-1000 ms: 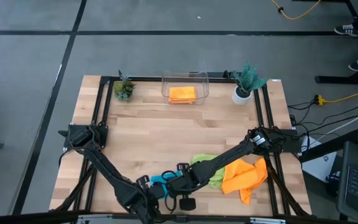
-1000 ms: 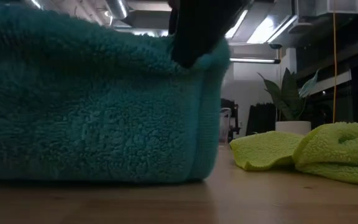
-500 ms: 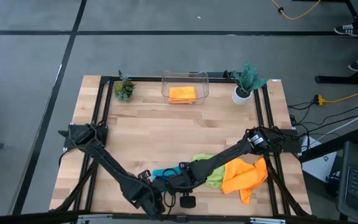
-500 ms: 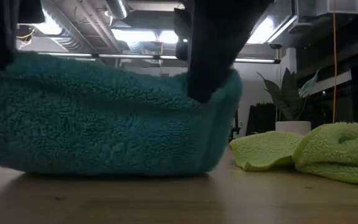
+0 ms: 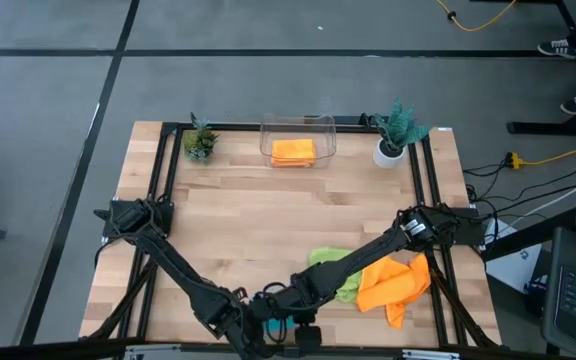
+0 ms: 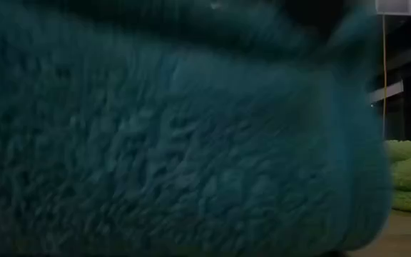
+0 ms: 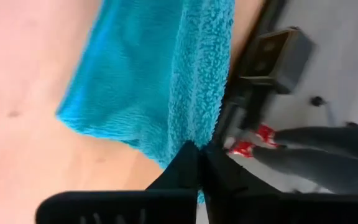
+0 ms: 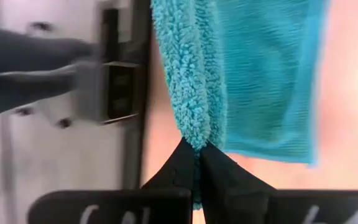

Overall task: Fold microfiber towels
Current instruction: Fold the blue towel

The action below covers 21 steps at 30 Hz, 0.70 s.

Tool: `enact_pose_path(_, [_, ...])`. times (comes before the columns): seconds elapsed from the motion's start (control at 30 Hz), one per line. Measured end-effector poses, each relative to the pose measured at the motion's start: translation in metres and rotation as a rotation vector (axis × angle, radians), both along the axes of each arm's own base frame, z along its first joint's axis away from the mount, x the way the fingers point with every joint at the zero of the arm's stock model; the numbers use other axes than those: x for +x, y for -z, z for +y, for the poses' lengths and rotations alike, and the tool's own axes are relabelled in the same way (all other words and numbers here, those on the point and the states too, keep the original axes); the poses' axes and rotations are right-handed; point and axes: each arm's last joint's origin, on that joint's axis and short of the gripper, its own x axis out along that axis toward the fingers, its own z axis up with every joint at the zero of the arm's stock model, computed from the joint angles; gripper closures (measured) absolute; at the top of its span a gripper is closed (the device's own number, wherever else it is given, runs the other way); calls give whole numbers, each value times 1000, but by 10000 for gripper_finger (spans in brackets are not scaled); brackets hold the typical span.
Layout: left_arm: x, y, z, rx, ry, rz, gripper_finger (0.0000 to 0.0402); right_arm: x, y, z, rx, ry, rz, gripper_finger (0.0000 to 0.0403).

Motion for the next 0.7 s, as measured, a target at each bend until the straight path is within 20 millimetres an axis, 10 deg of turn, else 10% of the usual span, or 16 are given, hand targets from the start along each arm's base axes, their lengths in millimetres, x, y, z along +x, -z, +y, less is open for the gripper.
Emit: enact_pose_path(0.7, [13, 39, 17, 302, 15, 21, 401, -9, 44, -14, -311, 114, -41, 395])
